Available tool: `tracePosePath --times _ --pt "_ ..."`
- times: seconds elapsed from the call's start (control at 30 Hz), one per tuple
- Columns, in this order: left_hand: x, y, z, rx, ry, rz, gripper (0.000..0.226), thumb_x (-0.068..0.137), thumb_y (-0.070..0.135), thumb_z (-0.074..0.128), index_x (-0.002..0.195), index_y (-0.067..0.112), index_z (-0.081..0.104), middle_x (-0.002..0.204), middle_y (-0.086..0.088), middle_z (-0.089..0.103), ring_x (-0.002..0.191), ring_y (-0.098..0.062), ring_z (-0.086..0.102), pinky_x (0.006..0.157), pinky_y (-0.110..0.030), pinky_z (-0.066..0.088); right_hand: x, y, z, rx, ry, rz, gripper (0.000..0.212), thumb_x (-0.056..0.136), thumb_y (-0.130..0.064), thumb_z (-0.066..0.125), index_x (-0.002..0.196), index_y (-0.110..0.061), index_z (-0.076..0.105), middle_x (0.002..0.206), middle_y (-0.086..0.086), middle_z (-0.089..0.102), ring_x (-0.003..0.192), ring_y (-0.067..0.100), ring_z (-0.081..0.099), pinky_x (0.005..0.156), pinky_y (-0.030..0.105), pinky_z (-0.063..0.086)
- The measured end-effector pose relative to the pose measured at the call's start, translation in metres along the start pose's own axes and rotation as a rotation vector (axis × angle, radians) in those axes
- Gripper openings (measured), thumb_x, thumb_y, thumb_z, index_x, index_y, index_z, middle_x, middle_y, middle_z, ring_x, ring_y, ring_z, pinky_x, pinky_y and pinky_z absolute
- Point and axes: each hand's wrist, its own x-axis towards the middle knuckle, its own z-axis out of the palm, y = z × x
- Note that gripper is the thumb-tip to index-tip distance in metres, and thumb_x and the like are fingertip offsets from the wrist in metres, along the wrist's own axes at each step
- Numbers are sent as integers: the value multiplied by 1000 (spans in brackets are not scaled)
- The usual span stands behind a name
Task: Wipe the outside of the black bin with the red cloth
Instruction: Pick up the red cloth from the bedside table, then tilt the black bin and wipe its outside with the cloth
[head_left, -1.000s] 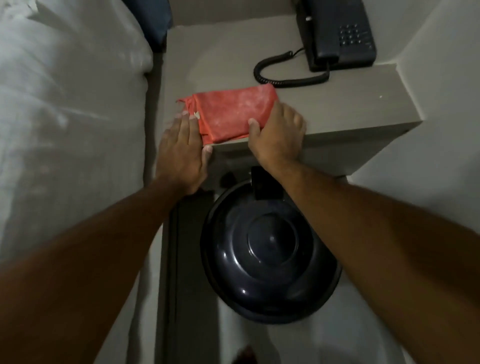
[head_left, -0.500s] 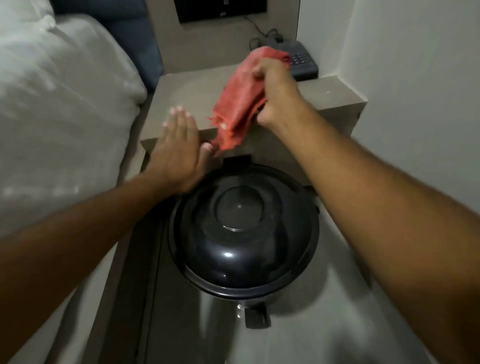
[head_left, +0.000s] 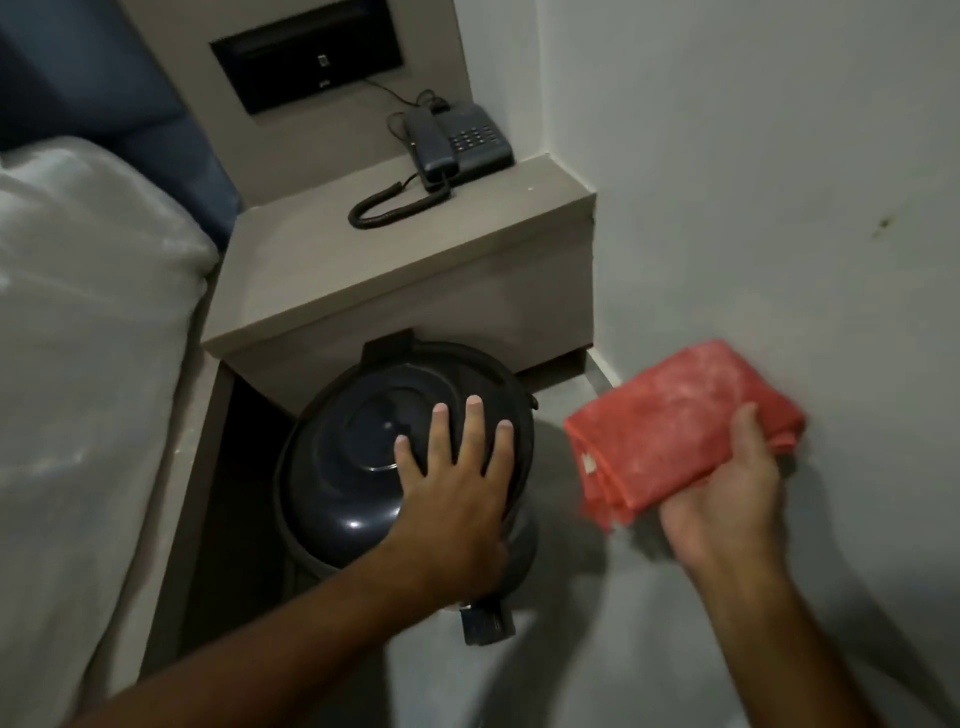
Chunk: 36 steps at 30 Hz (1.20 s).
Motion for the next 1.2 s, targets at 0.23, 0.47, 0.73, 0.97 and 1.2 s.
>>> tracePosePath --times 0.23,0.47,0.73,0.97,1.2 --pt "6 -23 -18 -240 183 -7 93 74 34 64 152 27 13 165 -2 -4 149 -26 -12 115 -64 6 -4 34 -56 -238 145 137 36 93 -35 63 124 -16 61 123 14 67 104 28 68 87 50 55" --pt "-17 -86 -34 -679 369 -229 79 80 23 69 149 21 31 161 -4 23 145 -22 21 110 -55 34 -24 41 -30 -547 -5 -212 19 88 -51 61 105 -45 66 95 -20 74 95 15 72 66 36 63" --pt "-17 -90 -16 -749 439 -127 71 82 6 71 144 12 36 153 -11 35 142 -25 31 111 -52 35 -59 144 43 -1433 -601 -619 59 89 -59 36 146 -57 23 161 -27 17 152 15 -4 115 60 -14" --pt "-20 -101 -15 -617 410 -60 84 75 -5 73 140 19 24 148 2 31 139 -19 32 110 -45 37 -48 143 -6 -1830 -494 -748 60 95 -65 22 152 -53 9 166 -5 17 150 34 13 112 66 3" --pt "-20 -105 -11 -599 253 118 97 66 52 57 146 56 1 161 6 -21 148 -21 -20 110 -53 7 -12 98 -51 -1810 -56 -574 64 91 -51 36 145 -17 38 146 13 53 133 46 46 105 69 22"
